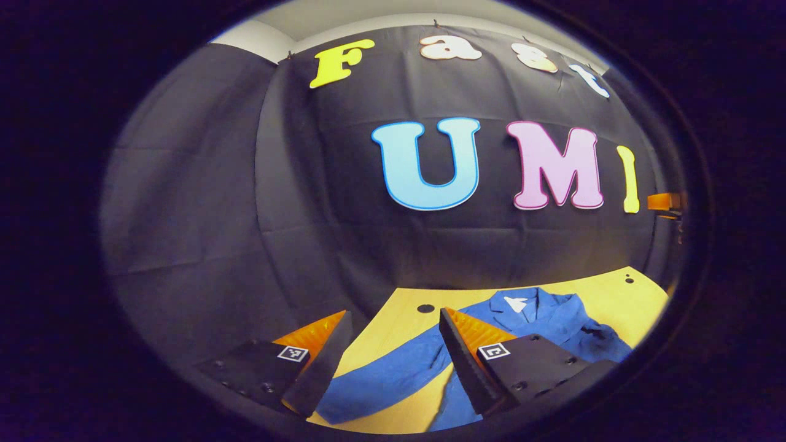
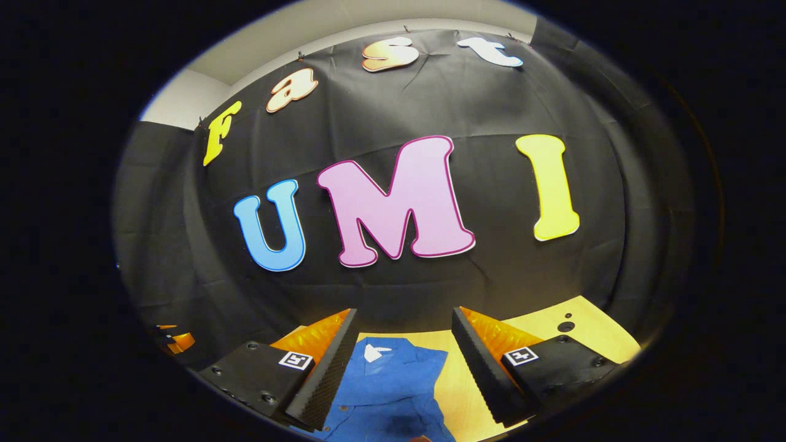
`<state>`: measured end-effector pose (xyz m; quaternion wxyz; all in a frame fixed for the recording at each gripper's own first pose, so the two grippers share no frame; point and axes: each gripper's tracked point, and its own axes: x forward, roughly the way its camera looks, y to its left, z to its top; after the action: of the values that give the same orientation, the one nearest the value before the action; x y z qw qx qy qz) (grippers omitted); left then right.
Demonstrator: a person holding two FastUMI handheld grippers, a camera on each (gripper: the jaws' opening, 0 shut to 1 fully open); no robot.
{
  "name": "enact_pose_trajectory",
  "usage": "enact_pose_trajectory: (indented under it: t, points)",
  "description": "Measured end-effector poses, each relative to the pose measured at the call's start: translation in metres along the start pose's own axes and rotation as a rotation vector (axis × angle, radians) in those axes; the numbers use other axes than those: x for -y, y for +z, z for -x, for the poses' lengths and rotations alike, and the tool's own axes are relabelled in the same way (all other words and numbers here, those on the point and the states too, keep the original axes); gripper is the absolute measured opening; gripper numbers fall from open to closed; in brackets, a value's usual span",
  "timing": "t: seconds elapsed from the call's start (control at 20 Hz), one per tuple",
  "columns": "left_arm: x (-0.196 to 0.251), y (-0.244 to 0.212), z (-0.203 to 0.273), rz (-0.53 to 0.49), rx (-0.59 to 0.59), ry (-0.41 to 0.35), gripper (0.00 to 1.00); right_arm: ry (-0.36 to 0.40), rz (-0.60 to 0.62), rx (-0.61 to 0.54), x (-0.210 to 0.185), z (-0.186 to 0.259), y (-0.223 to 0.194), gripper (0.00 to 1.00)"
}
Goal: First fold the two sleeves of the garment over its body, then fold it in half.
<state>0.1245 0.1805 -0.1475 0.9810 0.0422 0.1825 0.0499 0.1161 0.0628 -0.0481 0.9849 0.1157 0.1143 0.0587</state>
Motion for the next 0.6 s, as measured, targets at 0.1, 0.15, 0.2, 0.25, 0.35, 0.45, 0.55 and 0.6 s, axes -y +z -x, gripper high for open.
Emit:
enact_pose_trajectory:
  t: [0.1, 0.15, 0.2, 0.25, 0.35, 0.45, 0.55, 0.6]
  points:
    - [-0.015, -0.028, -0.018, -0.017, -0.103, 0.006, 0.83, -0.013, 0.002, -0.011, 0.007, 0.010, -0.005, 0.96]
    - [-0.020, -0.043, -0.027, -0.029, -0.153, 0.007, 0.83, -0.022, 0.002, -0.014, 0.010, 0.015, -0.006, 0.96]
    - [-0.023, -0.058, -0.035, -0.044, -0.197, 0.006, 0.83, -0.034, 0.002, -0.019, 0.015, 0.018, -0.010, 0.96]
    - [-0.028, -0.076, -0.043, -0.063, -0.242, 0.009, 0.83, -0.045, -0.001, -0.024, 0.018, 0.021, -0.012, 0.96]
    - [-0.039, -0.114, -0.051, -0.092, -0.347, 0.008, 0.83, -0.062, -0.009, -0.034, 0.022, 0.028, -0.015, 0.96]
    - [-0.036, -0.139, -0.056, -0.085, -0.474, 0.005, 0.84, -0.079, -0.002, -0.039, 0.024, 0.032, -0.016, 0.96]
    - [-0.031, -0.152, -0.064, -0.055, -0.540, -0.005, 0.86, -0.091, 0.002, -0.045, 0.025, 0.035, -0.018, 0.96]
    - [-0.034, -0.152, -0.065, -0.050, -0.558, -0.007, 0.85, -0.098, -0.001, -0.050, 0.024, 0.037, -0.020, 0.96]
